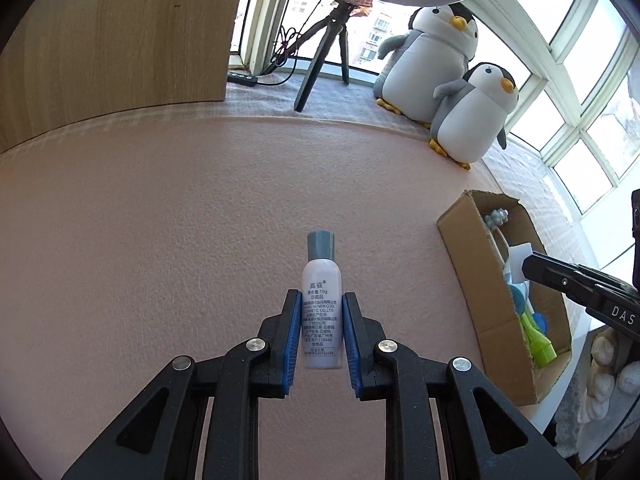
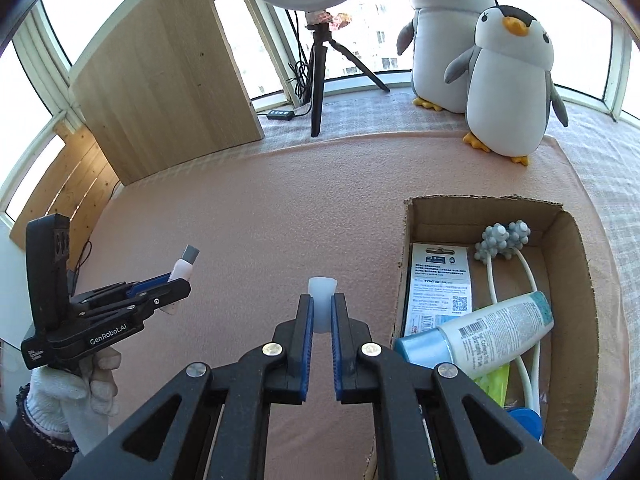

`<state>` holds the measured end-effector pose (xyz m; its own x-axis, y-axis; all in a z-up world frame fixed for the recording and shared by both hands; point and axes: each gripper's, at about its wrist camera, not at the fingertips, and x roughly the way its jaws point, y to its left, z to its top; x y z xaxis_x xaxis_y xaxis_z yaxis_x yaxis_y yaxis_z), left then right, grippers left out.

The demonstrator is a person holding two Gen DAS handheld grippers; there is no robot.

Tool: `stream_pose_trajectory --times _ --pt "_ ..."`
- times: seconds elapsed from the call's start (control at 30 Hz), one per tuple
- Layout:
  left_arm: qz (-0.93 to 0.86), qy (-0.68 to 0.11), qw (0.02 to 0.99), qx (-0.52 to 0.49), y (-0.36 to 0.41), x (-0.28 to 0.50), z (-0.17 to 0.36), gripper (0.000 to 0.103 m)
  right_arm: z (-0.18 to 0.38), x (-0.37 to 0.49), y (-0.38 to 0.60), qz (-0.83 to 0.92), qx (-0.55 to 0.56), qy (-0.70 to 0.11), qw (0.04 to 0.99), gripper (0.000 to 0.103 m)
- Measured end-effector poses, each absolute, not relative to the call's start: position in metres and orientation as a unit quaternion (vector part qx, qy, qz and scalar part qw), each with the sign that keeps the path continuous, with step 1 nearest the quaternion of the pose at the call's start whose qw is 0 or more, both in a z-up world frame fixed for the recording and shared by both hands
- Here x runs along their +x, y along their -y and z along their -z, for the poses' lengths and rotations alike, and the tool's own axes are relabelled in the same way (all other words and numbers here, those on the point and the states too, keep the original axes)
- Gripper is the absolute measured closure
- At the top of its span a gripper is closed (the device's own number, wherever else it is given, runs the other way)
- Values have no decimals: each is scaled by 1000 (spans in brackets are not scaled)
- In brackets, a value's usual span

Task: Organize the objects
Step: 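Carry the white cylinder with the right tool while the left tool carries the bottle to the box, then open both tools over the box, releasing the bottle and cylinder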

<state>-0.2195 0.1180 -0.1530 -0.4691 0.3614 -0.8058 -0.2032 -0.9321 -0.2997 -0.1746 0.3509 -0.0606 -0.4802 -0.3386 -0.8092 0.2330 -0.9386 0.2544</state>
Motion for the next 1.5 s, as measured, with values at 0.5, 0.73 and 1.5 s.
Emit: stream_pose_trajectory --times 0.5,0.73,1.5 --pt "-837 39 269 -475 -290 -229 132 81 58 -141 -462 872 473 85 90 95" --pt "-832 13 281 -479 -341 -236 138 81 66 -138 -480 869 477 97 89 95" --pt "-840 0 275 -469 -343 -234 127 61 66 -134 -479 868 473 115 96 56"
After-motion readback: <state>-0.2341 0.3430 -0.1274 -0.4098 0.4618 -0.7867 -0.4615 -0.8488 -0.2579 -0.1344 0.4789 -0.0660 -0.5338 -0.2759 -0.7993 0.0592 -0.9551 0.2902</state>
